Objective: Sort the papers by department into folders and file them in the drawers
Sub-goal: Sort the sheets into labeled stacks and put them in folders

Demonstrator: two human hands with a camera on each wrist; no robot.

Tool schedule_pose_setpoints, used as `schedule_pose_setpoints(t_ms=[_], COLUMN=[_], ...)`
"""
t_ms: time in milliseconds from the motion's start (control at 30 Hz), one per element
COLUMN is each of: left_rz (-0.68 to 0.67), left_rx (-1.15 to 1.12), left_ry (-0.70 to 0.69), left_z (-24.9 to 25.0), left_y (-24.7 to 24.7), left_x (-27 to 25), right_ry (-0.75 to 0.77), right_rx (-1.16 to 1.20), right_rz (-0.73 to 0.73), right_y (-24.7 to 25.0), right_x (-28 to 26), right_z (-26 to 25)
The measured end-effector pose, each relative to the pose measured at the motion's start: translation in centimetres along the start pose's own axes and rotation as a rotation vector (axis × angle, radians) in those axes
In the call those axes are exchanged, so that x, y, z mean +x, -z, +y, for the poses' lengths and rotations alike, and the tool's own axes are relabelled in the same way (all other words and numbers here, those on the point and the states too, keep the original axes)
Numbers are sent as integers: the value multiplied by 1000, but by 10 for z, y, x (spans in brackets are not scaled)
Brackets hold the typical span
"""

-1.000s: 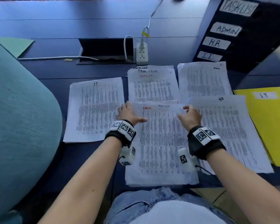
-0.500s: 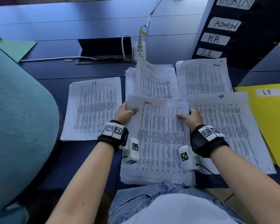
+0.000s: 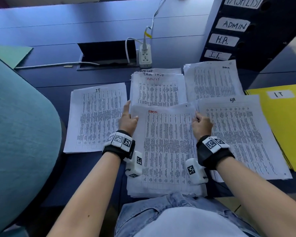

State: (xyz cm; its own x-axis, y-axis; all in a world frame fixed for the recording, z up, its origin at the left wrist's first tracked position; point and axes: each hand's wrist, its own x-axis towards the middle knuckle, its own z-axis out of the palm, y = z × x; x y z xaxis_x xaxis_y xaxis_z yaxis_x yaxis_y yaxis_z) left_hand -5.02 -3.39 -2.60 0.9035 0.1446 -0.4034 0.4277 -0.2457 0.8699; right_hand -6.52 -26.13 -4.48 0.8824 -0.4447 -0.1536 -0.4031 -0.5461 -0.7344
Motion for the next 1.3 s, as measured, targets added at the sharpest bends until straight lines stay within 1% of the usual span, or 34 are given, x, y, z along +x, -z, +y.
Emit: schedule_pose_setpoints(t_ms=[100,167,267,367,467,600,667,700,767,867,933,967,1033,1100,1200,1300], left_rz=[-34,-40,-17,53,113,105,113,112,64,-16,-19,-15,1,6,-15,-30], left_rx=[140,180,277,404,501,616,612,577,411,113,3,-41,-133,-237,-376,-413], left_ry=[-46,-64,-92,-142,-186,-290,-322,-333,-314,-199,-131,-95,-22,29,78,85], left_z=[2,1,-4,-5,-3,-1,0,0,1,0,-3,-4,-6,-6,-6,-6], left_y=[-4,-5,-5,-4,-2,-1,-2,-3,-1,3,6,8,11,13,15,17], left_x=[-4,-1,6,11,13,12,12,12,12,12,12,12,13,15,15,14], right_ry=[69,87,107,87,71,52,48,42,38,27,14,6,-28,-61,-58,-14], right_rx=[33,51,95,77,64,88,121,141,180,289,373,416,484,513,441,363], right_rz=[56,112,192,260,295,314,289,266,210,74,-26,-52,-46,-2,6,-28], right_y=[-6,-9,-10,-9,-7,-5,-5,-6,-6,-6,-5,-4,-3,-3,-7,-4], right_x=[-2,-2,0,1,0,-1,0,0,1,3,5,6,9,13,17,14], right_z=[-3,-4,-5,-4,-5,-5,-6,-6,-6,-3,0,1,3,4,9,5])
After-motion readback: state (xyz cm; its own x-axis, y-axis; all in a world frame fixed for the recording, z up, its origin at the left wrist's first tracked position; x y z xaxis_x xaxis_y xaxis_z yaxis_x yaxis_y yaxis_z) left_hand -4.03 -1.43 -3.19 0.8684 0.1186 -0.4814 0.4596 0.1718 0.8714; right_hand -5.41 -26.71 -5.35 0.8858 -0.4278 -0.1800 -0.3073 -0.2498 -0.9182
